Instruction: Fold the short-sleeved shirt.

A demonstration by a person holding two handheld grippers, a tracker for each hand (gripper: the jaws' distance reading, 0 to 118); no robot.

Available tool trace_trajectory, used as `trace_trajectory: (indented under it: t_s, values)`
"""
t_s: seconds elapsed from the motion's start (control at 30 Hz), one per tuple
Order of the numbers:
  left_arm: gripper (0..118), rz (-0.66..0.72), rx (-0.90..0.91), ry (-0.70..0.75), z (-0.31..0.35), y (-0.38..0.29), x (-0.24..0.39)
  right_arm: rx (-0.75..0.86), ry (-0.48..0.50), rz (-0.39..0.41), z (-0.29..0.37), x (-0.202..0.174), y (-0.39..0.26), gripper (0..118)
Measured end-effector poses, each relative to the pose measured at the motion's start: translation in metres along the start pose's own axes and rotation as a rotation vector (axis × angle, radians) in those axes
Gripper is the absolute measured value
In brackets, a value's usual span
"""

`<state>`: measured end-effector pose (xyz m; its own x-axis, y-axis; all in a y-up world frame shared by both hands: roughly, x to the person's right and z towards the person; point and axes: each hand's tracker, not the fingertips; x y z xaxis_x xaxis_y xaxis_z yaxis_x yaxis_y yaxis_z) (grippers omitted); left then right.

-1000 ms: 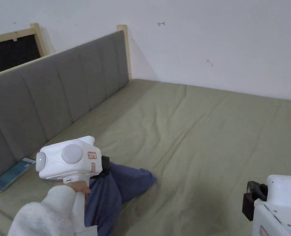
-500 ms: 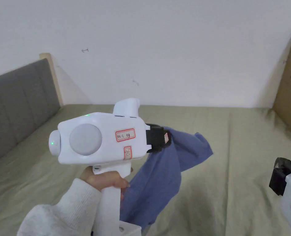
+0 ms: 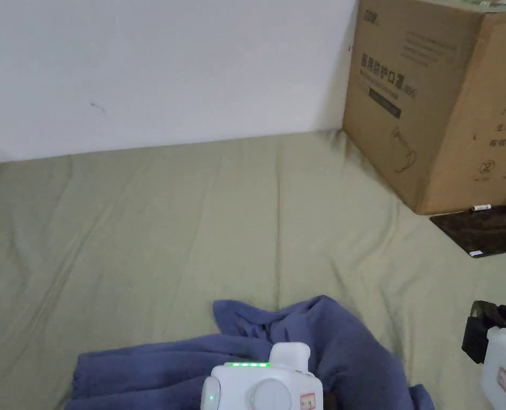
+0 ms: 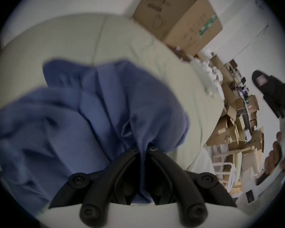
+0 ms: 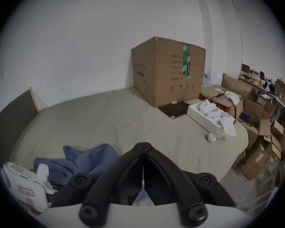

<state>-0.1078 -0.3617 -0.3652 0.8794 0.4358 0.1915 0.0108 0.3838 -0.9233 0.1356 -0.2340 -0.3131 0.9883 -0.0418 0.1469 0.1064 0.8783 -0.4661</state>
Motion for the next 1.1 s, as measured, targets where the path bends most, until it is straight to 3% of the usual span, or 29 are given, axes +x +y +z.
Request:
trace_trajectory:
  t_s: [0.1,0.17,0.2,0.27,0.3,0.5,0.57,0.6,0.67,0.7,0.9,1.1]
  values:
    - [4,0.037,0.013,-0.002,-0.008,-0.007,-0.009,-0.04,-0.016,0.004,-0.007,0.003,-0.01,0]
    - [13,0.039,0.029,-0.023,-0.001,-0.001,-0.011,-0.054,-0.01,0.001,-0.011,0.002,-0.014,0]
    - [26,0.038,0.028,-0.027,0.002,0.003,-0.013,-0.061,-0.007,-0.001,-0.013,0.0,-0.014,0]
    - [92,0.019,0.037,-0.017,0.013,0.008,-0.011,-0.069,0.006,0.006,-0.016,-0.004,-0.015,0]
    - [109,0.009,0.054,-0.005,0.019,0.01,-0.012,-0.069,0.011,0.012,-0.016,-0.008,-0.014,0]
    - [110,0.026,0.217,0.057,0.079,0.015,-0.024,-0.05,0.079,0.055,-0.018,-0.023,-0.011,0]
    - [107,0.039,0.239,0.099,0.095,0.012,-0.035,-0.058,0.095,0.066,-0.019,-0.032,-0.012,0]
    - [99,0.034,0.244,0.126,0.101,0.008,-0.041,-0.059,0.108,0.075,-0.019,-0.037,-0.014,0]
    - [26,0.05,0.268,0.197,0.109,-0.004,-0.055,-0.075,0.135,0.094,-0.021,-0.045,-0.018,0]
    - [1,0.078,0.263,0.233,0.11,-0.01,-0.064,-0.08,0.149,0.101,-0.021,-0.05,-0.021,0]
    - [0,0.176,0.266,0.311,0.127,-0.041,-0.103,-0.119,0.206,0.149,-0.026,-0.078,-0.031,0]
    - [0,0.255,0.296,0.365,0.145,-0.03,-0.148,-0.144,0.236,0.175,-0.038,-0.095,-0.034,0]
